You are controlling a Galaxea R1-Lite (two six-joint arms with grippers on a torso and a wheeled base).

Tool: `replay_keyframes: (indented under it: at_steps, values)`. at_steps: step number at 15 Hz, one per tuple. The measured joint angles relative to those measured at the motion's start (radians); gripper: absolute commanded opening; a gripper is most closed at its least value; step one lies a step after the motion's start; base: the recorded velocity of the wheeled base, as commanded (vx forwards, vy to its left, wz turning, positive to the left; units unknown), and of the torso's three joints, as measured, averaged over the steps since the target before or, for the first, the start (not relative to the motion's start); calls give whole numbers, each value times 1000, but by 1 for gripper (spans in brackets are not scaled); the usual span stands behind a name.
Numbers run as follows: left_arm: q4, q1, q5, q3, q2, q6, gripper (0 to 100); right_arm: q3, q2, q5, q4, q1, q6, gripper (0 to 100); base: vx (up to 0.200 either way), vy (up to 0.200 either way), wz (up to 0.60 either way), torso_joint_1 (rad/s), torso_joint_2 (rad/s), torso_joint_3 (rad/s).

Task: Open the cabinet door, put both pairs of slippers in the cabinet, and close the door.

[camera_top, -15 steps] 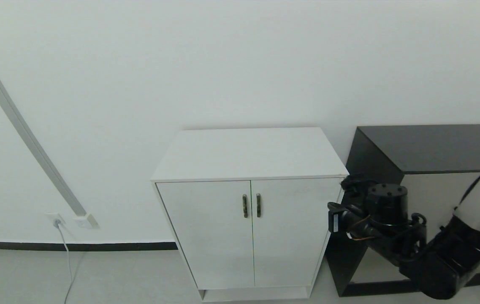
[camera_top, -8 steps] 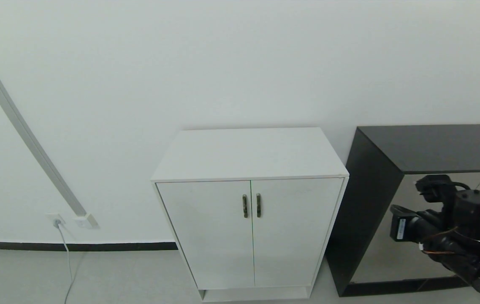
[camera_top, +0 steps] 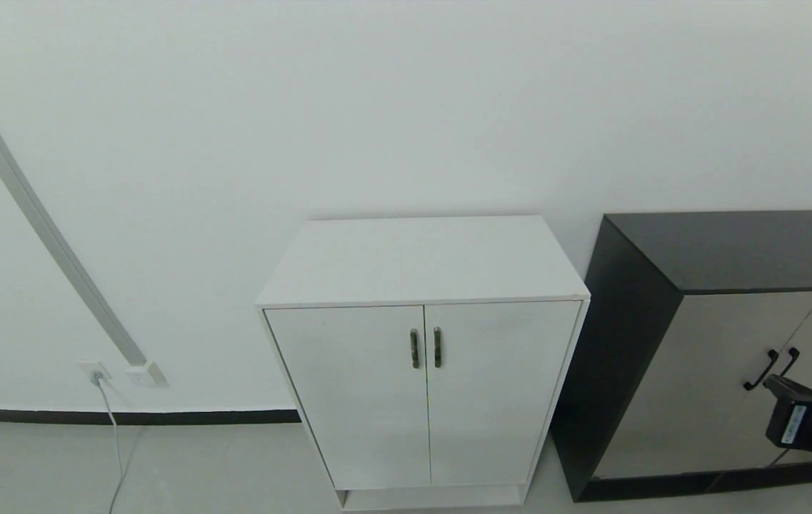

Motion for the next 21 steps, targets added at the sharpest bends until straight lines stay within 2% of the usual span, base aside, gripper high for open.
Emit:
replay_keyframes:
  at_steps: [3,8,14,21]
  values:
    - [0,1,0,0,0,0,0,54,-119,3,84,-10,3,0,0,0,0,0,0,0]
    - [0,0,0,0,0,0,0,64,-410,58,415,-22,6,0,0,0,0,0,0,0]
    - [0,0,0,0,0,1,0,63,-777,192,841,-21,7,0,0,0,0,0,0,0]
    - [0,0,0,0,0,1,0,60,-1116,243,1117,-18,-1,0,0,0,0,0,0,0]
